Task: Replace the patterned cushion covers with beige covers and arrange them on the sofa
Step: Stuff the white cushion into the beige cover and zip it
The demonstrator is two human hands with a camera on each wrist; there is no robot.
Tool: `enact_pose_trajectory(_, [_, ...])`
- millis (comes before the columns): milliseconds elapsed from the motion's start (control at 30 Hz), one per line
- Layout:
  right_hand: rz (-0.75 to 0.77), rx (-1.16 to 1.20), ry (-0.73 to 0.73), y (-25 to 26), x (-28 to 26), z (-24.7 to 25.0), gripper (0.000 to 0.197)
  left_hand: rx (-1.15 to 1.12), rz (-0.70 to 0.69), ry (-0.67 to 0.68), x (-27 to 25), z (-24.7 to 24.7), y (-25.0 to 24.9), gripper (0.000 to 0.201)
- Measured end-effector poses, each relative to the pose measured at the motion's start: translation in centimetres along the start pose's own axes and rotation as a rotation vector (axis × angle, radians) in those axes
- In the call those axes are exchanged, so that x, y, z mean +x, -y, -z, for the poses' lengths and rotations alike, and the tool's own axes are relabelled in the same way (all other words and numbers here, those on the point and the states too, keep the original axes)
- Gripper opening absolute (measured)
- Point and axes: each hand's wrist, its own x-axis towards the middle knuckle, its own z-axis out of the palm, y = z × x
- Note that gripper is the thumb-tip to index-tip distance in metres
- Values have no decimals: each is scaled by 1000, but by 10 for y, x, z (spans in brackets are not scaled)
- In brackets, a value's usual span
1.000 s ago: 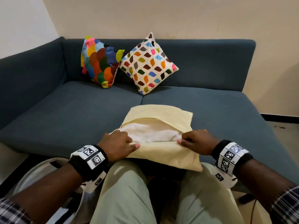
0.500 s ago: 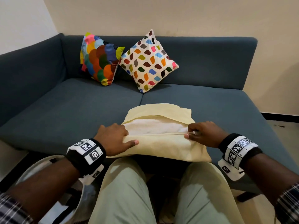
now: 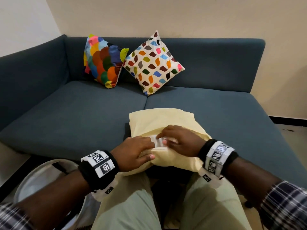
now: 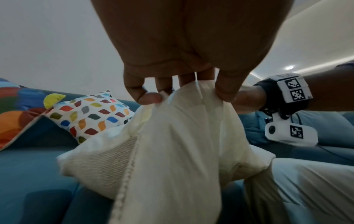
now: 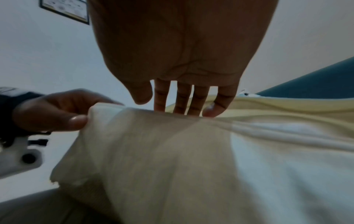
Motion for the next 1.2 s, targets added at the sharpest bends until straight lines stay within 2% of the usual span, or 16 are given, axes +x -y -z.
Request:
enact_pose_trajectory(100, [-33,-159,188,22,19,-25,56,137,58,-14,2,7,-8,42])
enact_pose_trajectory(200, [-177,-78,317,29,27,-33,59,278,124,-41,-8,16,-10,43])
enact_pose_trajectory(333, [-280,-21,358,31,28,-36,76,389,255,30,-16,17,-2,59])
enact_pose_trajectory(500, [-266,-61,400,46,31,-44,71,522,482,118,-14,18,44,73])
enact_pose_trajectory(567, [-241,-25,364,45,31,-45,65,364,423,85,-15,9,58,82])
enact_pose_trajectory(600, [-216,24,314,43,29,-45,62,162,365,31,-15,3,59,85])
enact_pose_trajectory(667, [-143,154,102,35,21,-37,51,-359,287,-63,-12,-4,56,78])
enact_pose_trajectory(700, [-108,190,-49,29,16,-30,43,-508,275,-80,-10,-6,56,73])
enact_pose_trajectory(733, [-85,177,-194,20,10,-22,36,-515,284,-88,-9,-5,58,70])
enact_pose_trajectory(800, [-126,25,-352,-5,-8,-5,36,-230,339,-88,-9,-1,69,67])
enact_pose_trajectory(833, [-190,-70,-328,-18,-18,4,46,-68,379,-69,-10,2,75,65])
enact_pose_trajectory(900, [-295,-267,-160,-41,-40,15,77,89,469,-46,-11,8,82,59])
enact_pose_trajectory(967, [-325,-360,-25,-54,-60,17,89,239,515,34,-4,12,77,55])
enact_pose_trajectory(1067, [-353,-147,121,-57,-77,16,59,382,400,99,15,8,58,53])
enact_pose_trajectory(1133, [-342,38,175,-52,-75,17,37,261,278,69,27,6,38,55])
enact_pose_trajectory(1200, [-329,53,147,-47,-72,17,16,180,210,84,40,1,18,50])
